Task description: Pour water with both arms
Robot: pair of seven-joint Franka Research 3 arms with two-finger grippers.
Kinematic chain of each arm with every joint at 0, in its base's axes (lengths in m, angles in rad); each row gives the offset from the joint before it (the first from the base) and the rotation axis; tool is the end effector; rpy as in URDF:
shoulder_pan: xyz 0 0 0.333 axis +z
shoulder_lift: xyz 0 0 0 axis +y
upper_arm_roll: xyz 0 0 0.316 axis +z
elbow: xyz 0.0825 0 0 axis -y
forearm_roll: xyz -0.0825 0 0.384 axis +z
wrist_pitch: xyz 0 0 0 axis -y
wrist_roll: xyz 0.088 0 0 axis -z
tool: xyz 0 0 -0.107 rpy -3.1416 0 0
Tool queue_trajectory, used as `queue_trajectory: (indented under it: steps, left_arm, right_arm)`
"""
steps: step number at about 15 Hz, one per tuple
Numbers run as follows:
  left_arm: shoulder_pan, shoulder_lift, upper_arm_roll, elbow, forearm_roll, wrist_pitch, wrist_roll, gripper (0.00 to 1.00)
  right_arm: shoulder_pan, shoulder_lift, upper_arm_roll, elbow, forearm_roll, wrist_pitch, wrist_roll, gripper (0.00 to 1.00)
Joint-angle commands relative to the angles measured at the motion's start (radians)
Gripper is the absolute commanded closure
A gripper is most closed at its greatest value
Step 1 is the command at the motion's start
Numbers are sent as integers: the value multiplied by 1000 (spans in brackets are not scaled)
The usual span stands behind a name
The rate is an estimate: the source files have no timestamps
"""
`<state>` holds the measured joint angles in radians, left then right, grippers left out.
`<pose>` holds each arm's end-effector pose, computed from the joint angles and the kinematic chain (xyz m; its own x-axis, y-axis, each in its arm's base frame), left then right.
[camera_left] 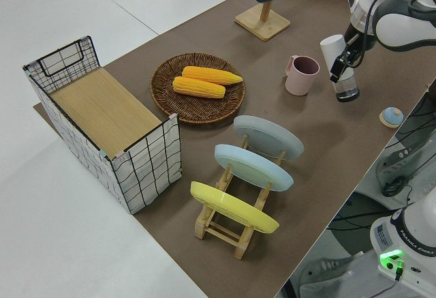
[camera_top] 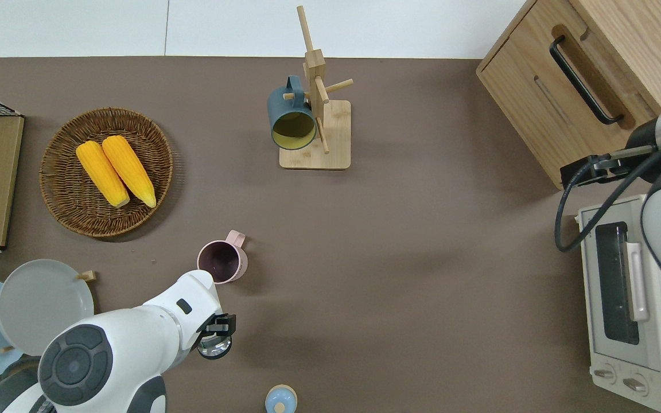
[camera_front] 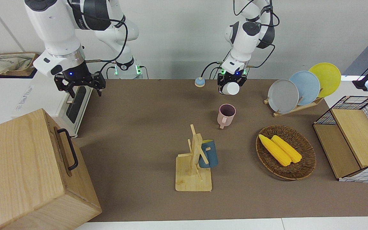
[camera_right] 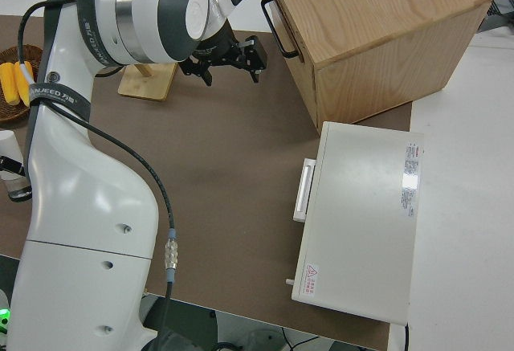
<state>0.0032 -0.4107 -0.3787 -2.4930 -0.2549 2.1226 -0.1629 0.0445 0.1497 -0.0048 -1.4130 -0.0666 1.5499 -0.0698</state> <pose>0.3868 -0.1663 0.4238 0.9986 -0.0529 0.0072 -0.0533 -0.9959 0.0735 0.5985 0.0168 0.6109 0.9940 0.1078 -0.0174 0.1087 -0.9919 0.0662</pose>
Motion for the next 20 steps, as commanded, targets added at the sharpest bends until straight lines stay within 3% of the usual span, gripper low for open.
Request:
queue_trajectory:
  steps: [1,4,13,20]
  left_arm:
    - [18,65,0,88,48,-85,-35,1000]
    - [29,110,1,127,60,-130,-43,1000]
    - [29,273,1,313,151,-317,-126,1000]
    - [23,308,0,322,157,-357,-136,1000]
  right_arm:
    - [-18,-27,16,-14,5,-5,-19,9]
    - [-15,-27,19,15,11,-5,-19,9]
    - [-15,-39,19,14,79,-5,-19,9]
    - [-14,-39,23,15,79,-5,-19,9]
